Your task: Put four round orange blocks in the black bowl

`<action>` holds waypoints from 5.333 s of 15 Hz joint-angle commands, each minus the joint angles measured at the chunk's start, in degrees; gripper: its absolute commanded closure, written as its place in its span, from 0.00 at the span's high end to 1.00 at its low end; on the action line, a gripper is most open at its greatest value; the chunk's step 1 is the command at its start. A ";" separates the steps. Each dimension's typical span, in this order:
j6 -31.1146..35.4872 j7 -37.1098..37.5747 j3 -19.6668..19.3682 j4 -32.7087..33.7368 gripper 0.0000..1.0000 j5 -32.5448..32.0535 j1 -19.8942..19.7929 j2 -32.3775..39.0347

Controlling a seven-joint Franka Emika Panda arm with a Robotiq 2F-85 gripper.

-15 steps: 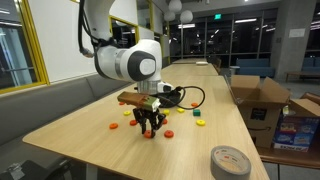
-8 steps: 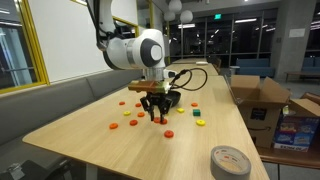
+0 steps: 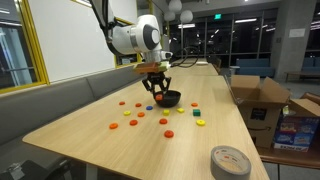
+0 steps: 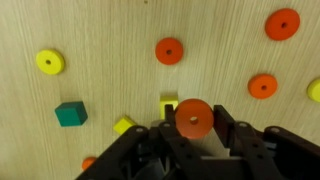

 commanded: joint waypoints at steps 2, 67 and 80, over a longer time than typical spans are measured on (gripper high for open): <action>-3.23 -1.69 0.84 10.37 0.20 -2.34 1.22 4.94; -5.19 -11.59 4.62 4.08 1.00 9.14 -9.23 12.03; -0.68 -11.26 4.82 5.10 1.00 8.20 -8.79 14.11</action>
